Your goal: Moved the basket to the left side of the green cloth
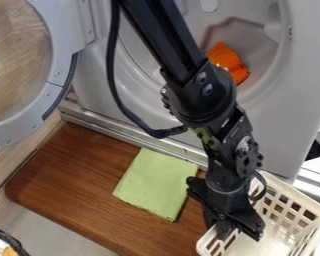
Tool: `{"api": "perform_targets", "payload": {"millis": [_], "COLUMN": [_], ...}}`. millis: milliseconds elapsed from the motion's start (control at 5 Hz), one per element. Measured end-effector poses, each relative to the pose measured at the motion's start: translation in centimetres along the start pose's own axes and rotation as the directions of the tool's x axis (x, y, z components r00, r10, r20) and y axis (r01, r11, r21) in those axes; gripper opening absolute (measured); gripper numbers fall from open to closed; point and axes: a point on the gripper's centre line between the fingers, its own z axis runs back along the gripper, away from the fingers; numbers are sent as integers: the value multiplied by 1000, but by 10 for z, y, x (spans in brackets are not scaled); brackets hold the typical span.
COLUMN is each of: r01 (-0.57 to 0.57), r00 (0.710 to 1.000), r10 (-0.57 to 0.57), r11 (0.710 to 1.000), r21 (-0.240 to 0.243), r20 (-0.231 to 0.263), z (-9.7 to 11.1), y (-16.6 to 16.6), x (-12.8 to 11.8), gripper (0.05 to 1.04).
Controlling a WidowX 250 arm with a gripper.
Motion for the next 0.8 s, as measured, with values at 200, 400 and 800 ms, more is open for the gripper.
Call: {"api": "perform_targets", "payload": {"millis": [200, 400, 800], "r01": [14, 0, -216], "r00": [1000, 996, 955], "r10": [-14, -1, 206], "r11": [1000, 1000, 976], "r21": [-3, 4, 22], "r20": [17, 93, 214], "z": [13, 50, 111], "y": [-5, 5, 91], "x": [-2, -9, -50], "gripper": [106, 91, 89]}}
